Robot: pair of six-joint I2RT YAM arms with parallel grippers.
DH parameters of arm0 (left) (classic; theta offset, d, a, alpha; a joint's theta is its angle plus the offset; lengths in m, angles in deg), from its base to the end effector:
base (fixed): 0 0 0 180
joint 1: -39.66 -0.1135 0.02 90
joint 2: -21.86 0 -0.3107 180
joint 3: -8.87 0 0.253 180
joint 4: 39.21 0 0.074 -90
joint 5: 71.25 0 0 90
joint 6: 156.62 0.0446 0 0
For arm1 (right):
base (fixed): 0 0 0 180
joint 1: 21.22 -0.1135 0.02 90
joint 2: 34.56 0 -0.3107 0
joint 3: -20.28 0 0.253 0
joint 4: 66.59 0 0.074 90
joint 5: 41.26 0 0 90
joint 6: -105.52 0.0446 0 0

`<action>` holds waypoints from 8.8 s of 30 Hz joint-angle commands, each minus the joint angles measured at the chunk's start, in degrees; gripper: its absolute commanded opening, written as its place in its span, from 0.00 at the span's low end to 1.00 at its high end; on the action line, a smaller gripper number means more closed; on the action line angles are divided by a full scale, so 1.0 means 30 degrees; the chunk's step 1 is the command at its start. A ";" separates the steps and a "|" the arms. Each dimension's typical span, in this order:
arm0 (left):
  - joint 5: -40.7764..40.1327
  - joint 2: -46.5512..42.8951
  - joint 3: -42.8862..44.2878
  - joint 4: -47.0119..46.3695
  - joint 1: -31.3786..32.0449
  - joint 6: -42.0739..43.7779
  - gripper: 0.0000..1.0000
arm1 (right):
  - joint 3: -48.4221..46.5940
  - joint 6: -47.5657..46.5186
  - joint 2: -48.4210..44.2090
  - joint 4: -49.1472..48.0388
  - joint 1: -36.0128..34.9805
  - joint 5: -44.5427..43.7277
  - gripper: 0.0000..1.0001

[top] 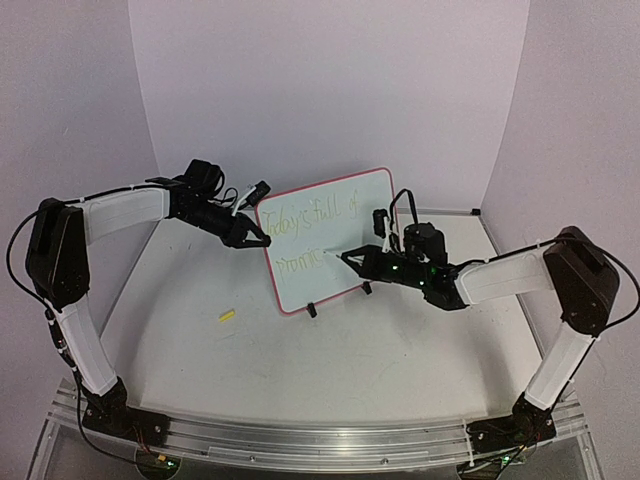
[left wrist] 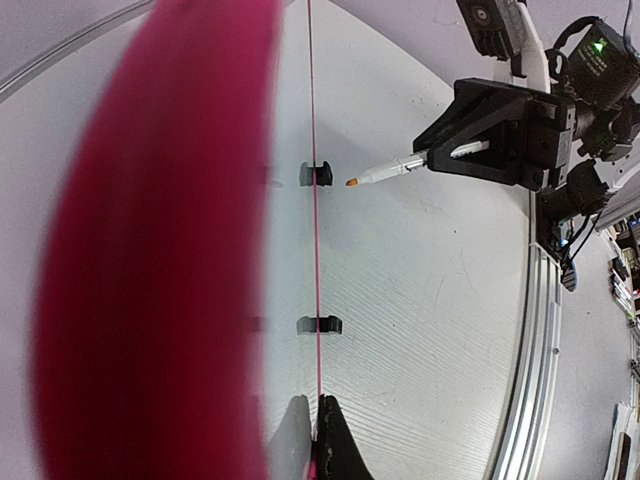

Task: Write a sentence on the whiteboard
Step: Write a sentence on the whiteboard, then pick up the pen cap from the center of the board.

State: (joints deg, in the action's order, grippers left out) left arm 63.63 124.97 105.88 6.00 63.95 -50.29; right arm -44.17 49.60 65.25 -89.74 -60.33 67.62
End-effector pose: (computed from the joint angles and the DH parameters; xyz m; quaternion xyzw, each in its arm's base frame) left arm 0.3590 -0.1965 0.3068 0.4213 0.7740 -0.3805 0.2804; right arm 0.2957 0.2590 0.2487 -0.1366 0.7625 0.4717 0.4212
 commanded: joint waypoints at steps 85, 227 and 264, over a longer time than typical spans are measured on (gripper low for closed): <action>-0.1139 -0.0268 -0.0050 0.1467 0.0378 0.1062 0.00 | 0.0308 0.0972 0.1434 -0.0269 0.0938 -0.0077 0.00; -1.3628 -0.6513 -1.2717 -0.4830 0.2103 -1.0463 0.59 | 0.6405 -0.1964 -1.5587 1.0501 0.0938 -0.3439 0.00; -1.4063 -0.2597 -1.1541 -0.3968 0.2991 -1.0098 0.37 | 0.6700 -0.1718 -1.5460 1.0795 0.0938 -0.3970 0.00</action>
State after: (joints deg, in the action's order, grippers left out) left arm 21.53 116.25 69.39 -7.59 71.83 -81.37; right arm -24.23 44.29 19.19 -57.47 -57.73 56.95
